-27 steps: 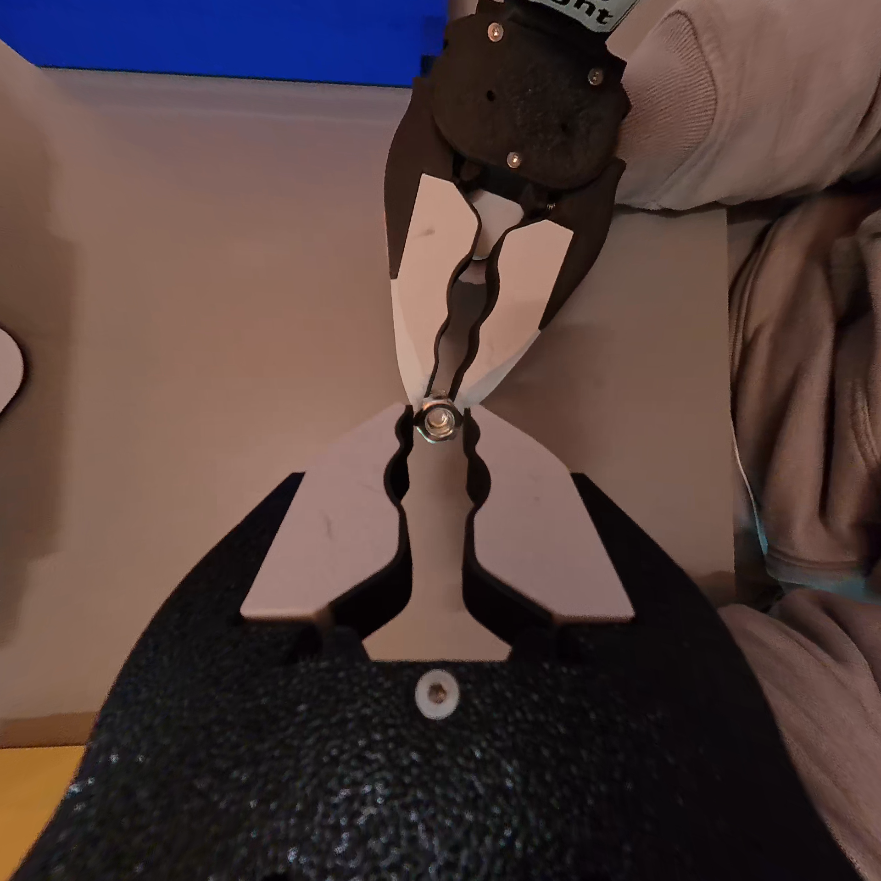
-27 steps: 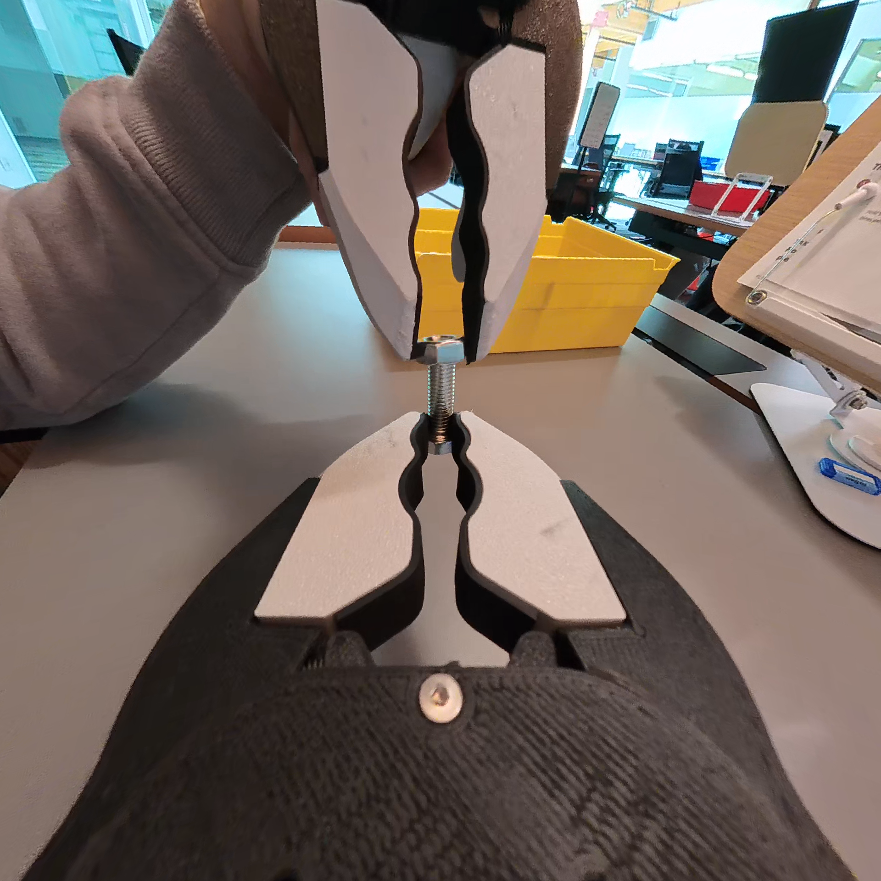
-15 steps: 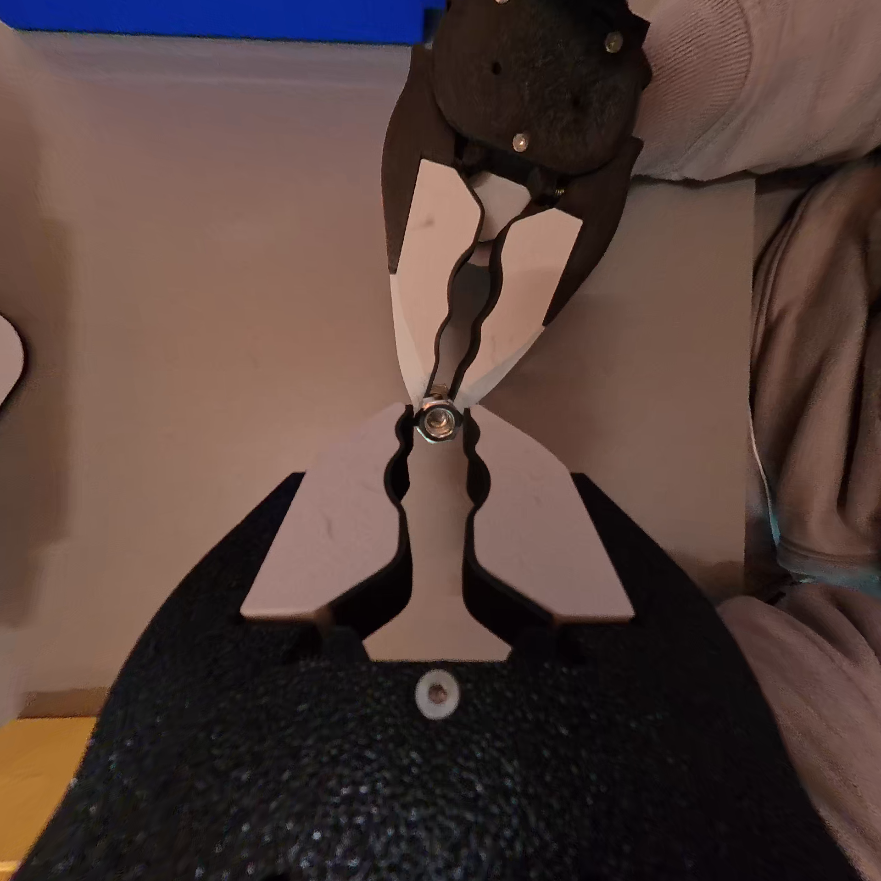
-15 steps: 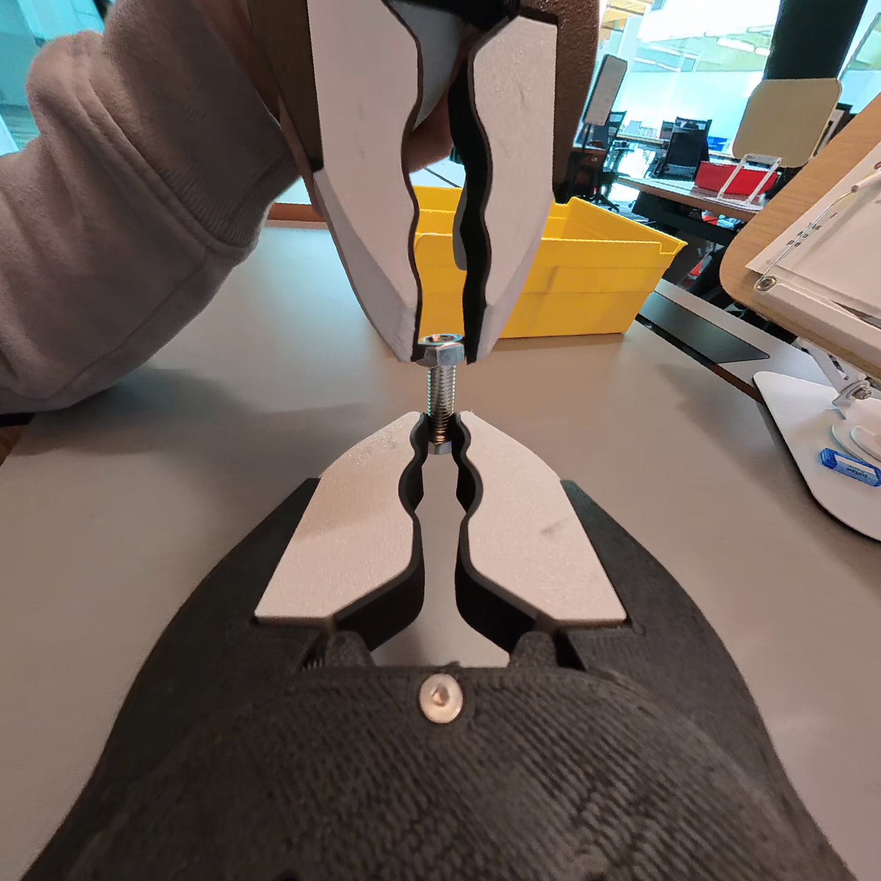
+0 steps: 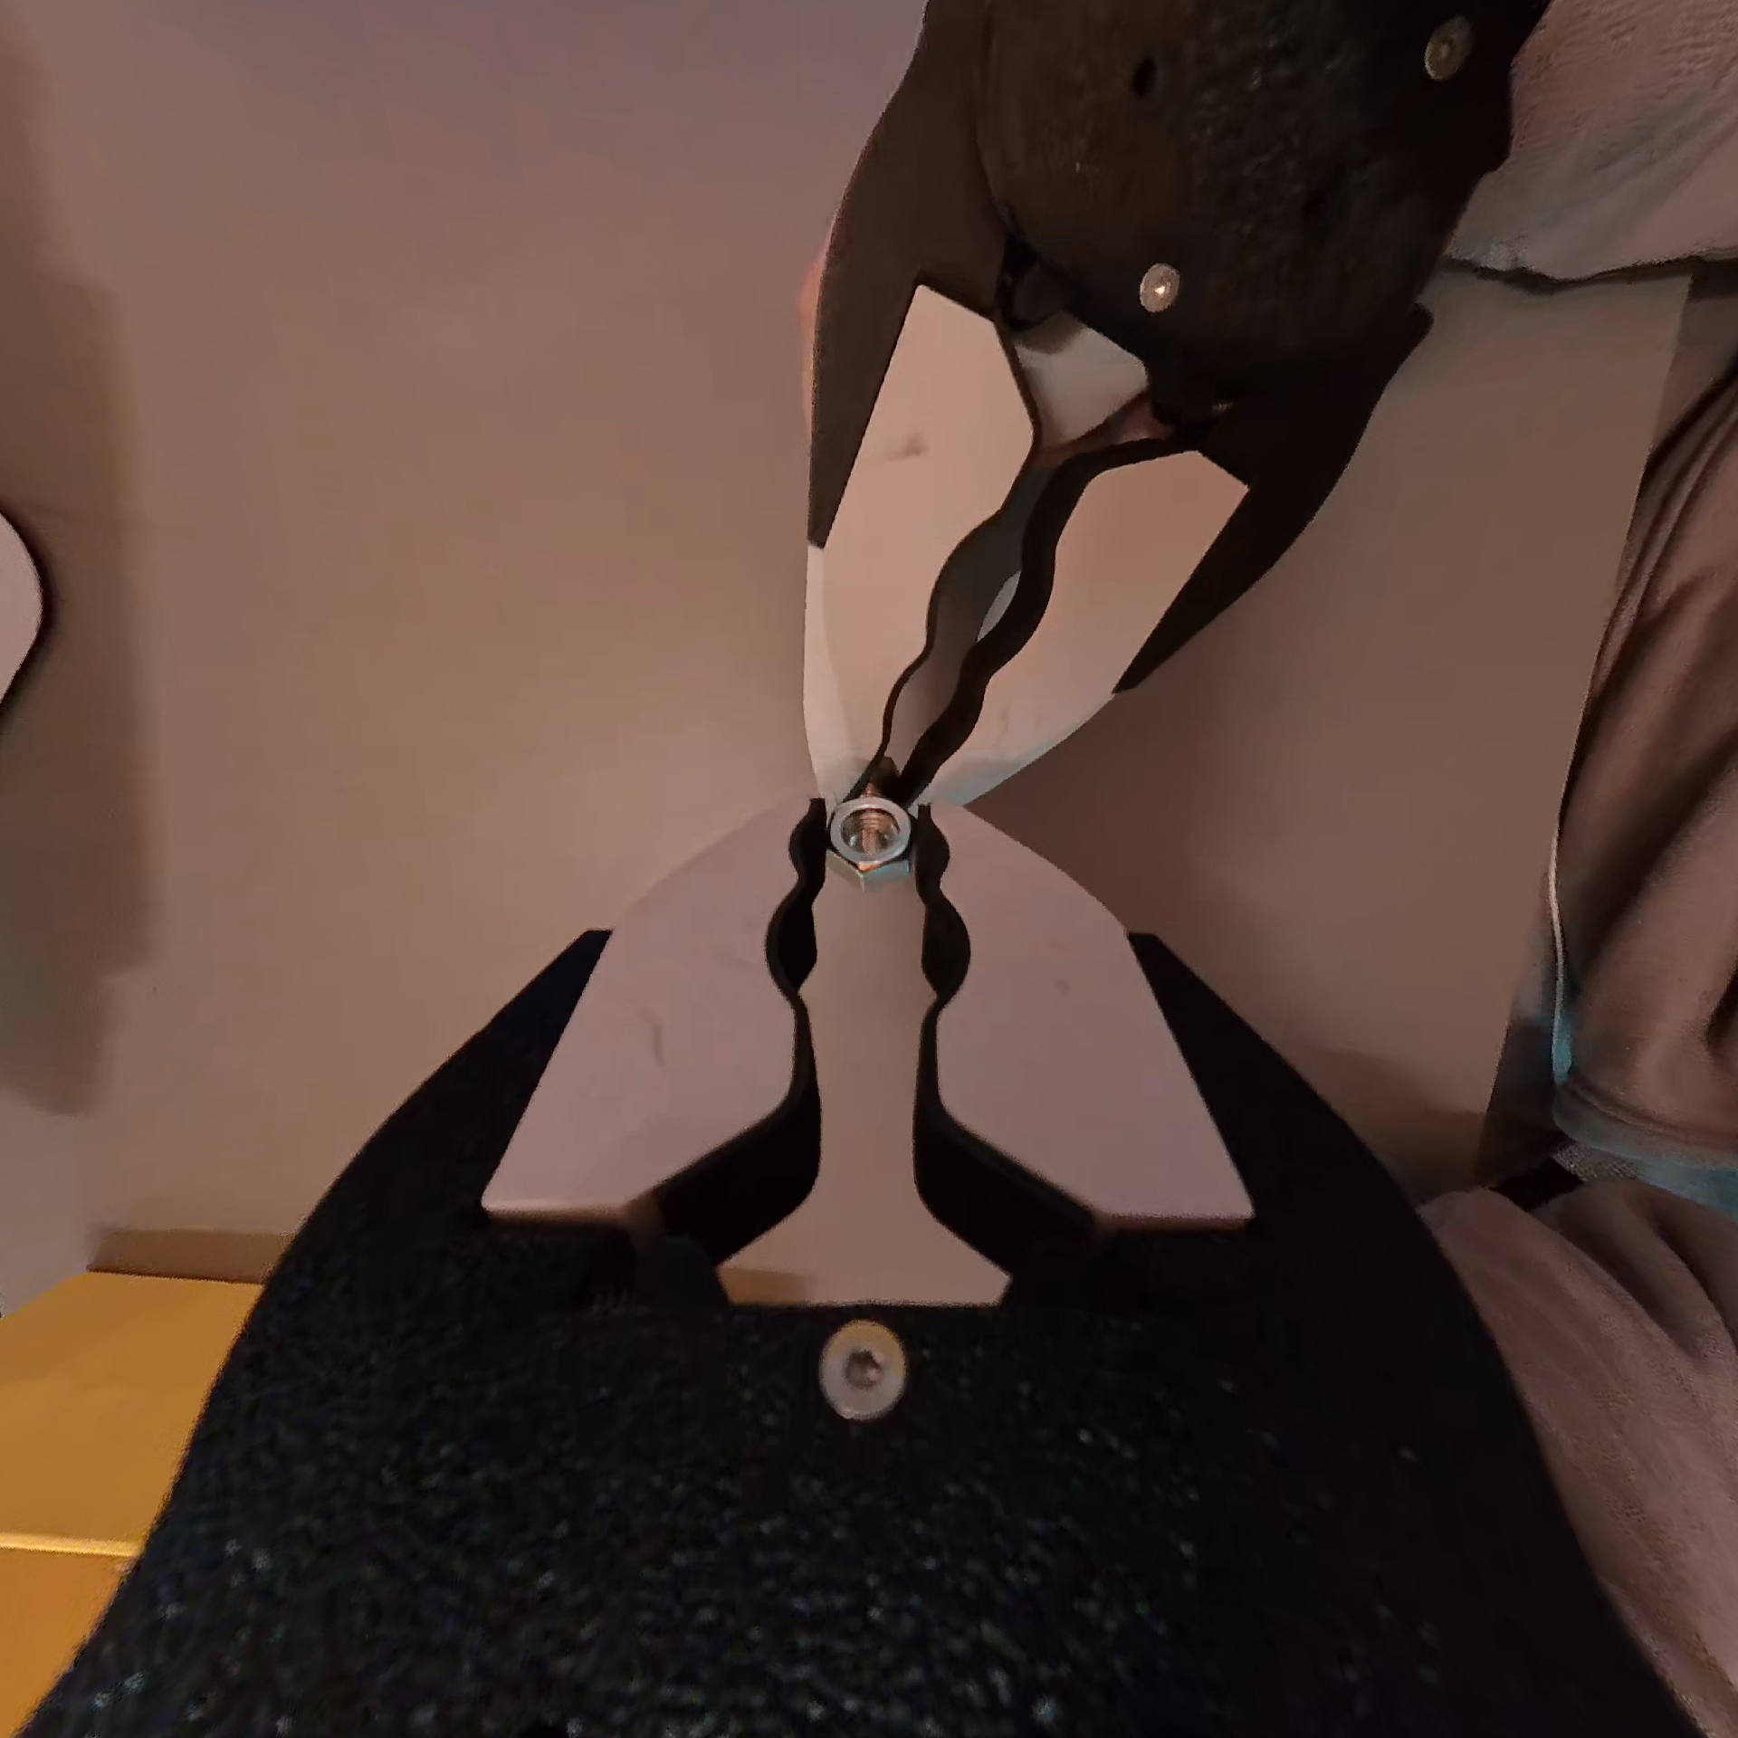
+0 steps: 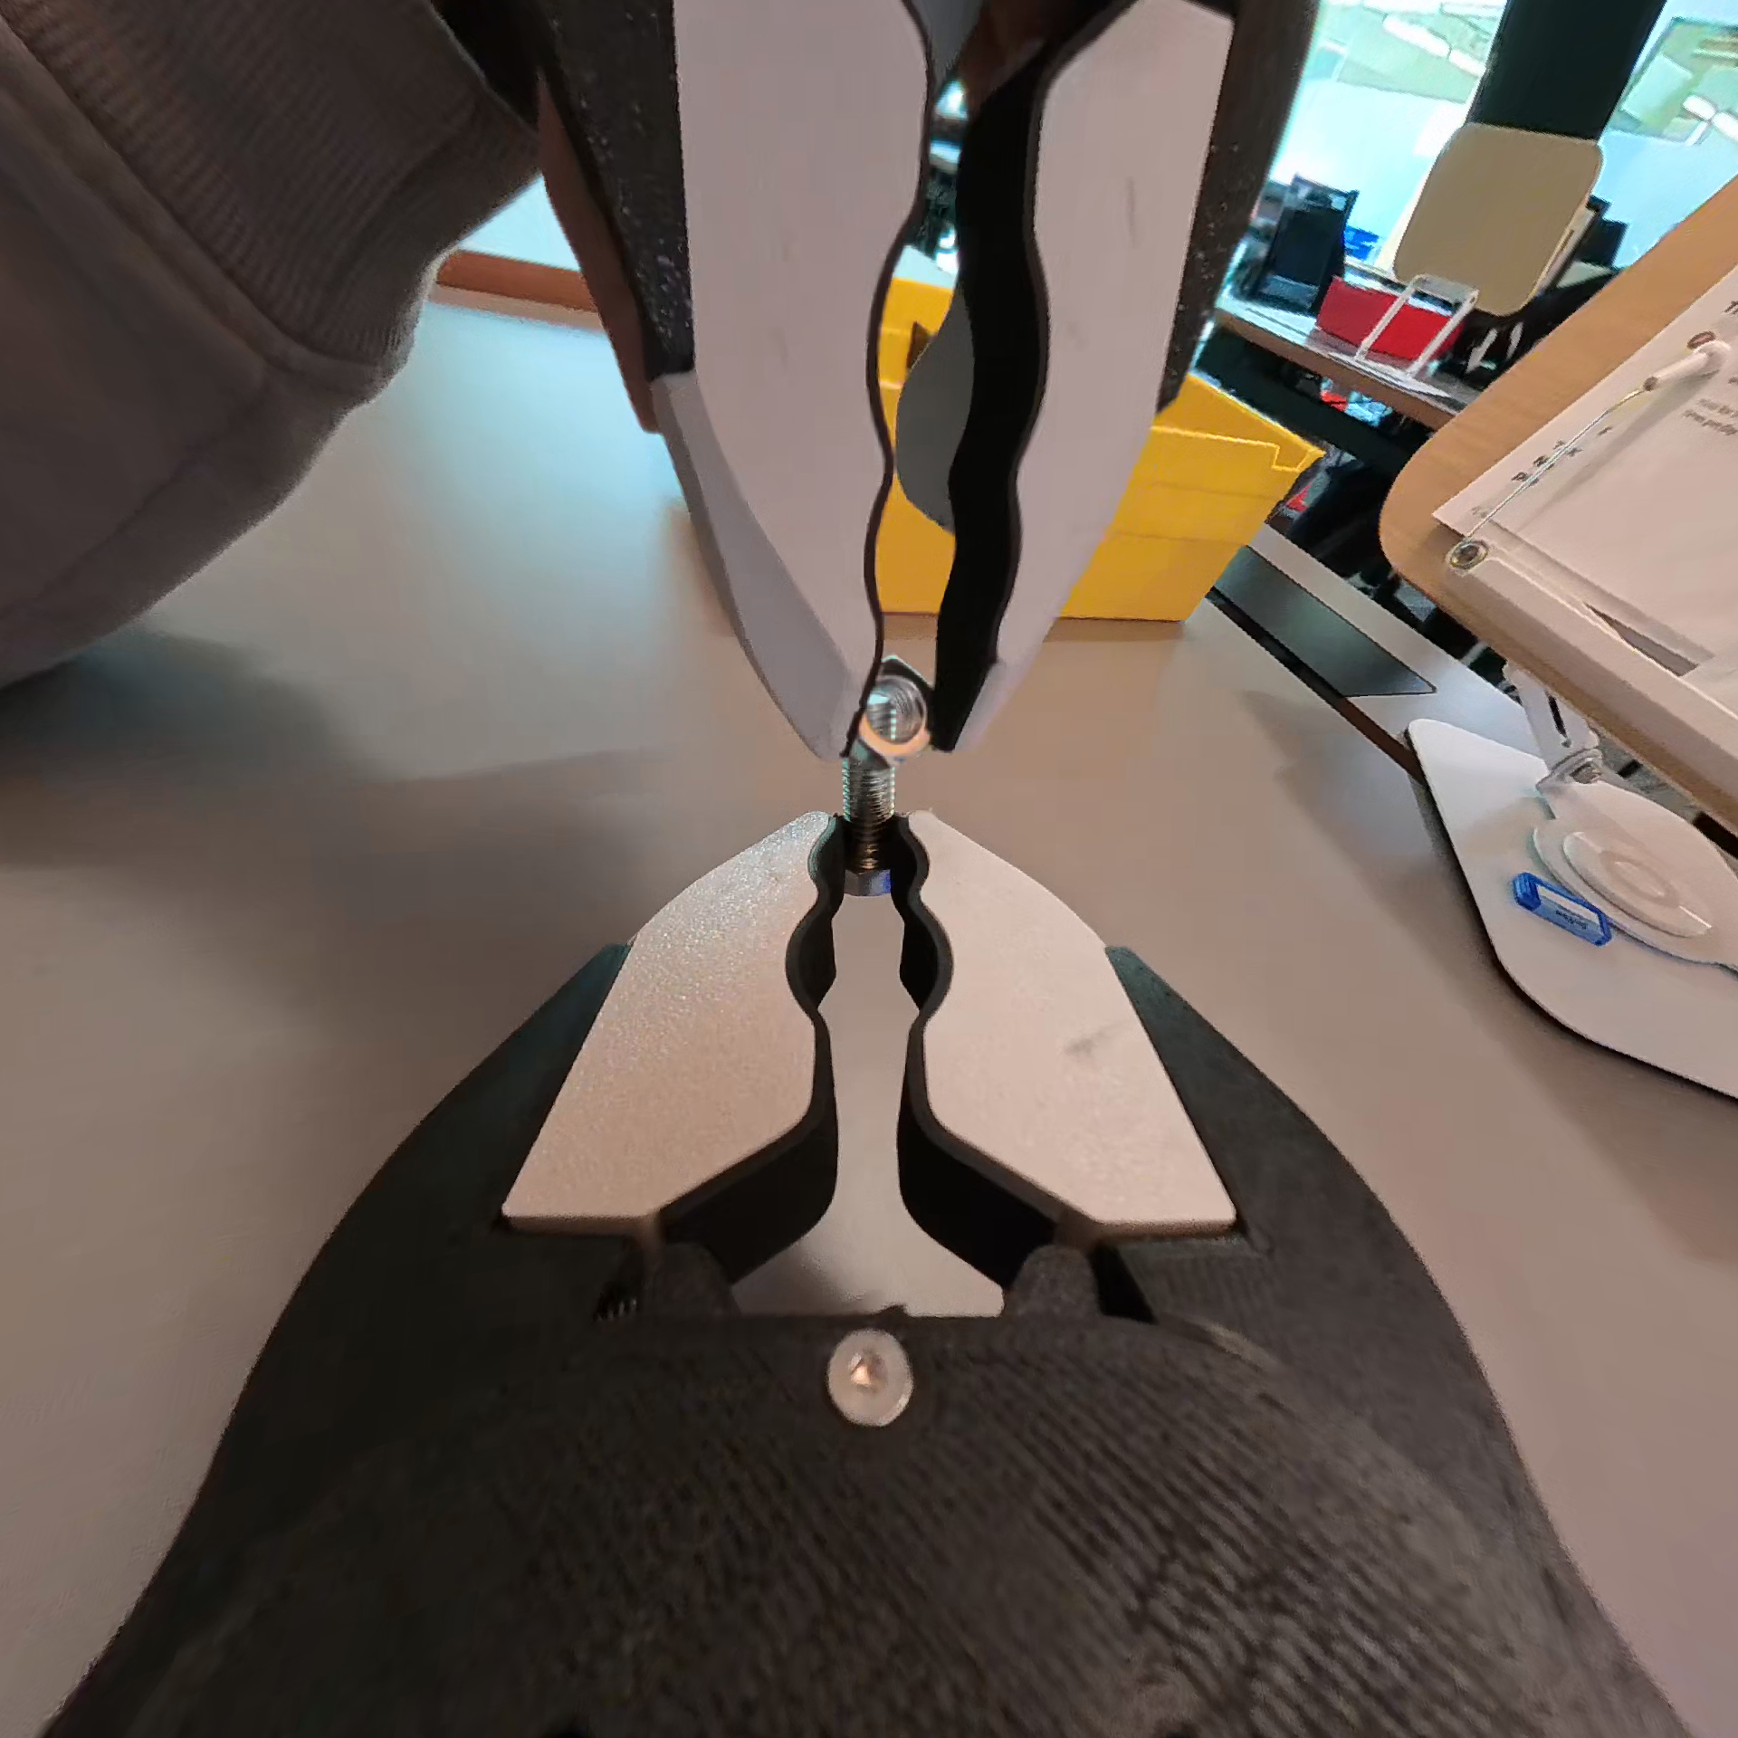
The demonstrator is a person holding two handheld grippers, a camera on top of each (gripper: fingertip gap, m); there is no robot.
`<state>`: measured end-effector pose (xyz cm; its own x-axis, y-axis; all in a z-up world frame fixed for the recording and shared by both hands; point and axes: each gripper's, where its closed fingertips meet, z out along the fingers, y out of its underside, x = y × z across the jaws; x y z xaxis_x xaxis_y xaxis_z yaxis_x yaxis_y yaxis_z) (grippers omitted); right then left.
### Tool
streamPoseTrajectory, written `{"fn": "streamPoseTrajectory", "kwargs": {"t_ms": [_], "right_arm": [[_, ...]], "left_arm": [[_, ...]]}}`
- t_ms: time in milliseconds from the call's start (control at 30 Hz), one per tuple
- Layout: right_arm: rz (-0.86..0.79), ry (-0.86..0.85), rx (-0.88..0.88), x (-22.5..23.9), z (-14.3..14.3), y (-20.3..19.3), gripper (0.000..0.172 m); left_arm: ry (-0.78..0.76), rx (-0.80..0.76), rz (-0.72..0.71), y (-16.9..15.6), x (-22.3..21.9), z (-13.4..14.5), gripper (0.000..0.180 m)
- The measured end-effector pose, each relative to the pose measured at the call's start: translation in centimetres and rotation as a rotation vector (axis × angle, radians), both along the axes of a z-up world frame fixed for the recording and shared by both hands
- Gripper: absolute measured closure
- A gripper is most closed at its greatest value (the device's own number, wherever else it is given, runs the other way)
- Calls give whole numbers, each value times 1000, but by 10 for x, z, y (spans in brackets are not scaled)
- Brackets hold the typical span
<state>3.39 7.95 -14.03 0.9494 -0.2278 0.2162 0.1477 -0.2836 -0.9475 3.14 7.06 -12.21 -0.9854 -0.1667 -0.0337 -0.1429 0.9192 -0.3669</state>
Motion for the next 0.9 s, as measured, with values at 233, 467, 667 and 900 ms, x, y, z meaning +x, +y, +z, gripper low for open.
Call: {"fn": "streamPoseTrajectory", "kwargs": {"t_ms": [233, 467, 667, 900], "right_arm": [[-3, 63, 107, 4, 13, -5, 163], [-20, 103, 224, 9, 29, -12, 163], [-15, 119, 238, 8, 30, -12, 163], [-8, 124, 245, 8, 31, -12, 163]], "left_arm": [[-17, -125, -11, -3, 3, 16, 164], [-51, -273, -41, -13, 9, 32, 164], [-69, -277, -54, -14, 10, 33, 164], [-62, -291, -55, -14, 9, 34, 163]]}}
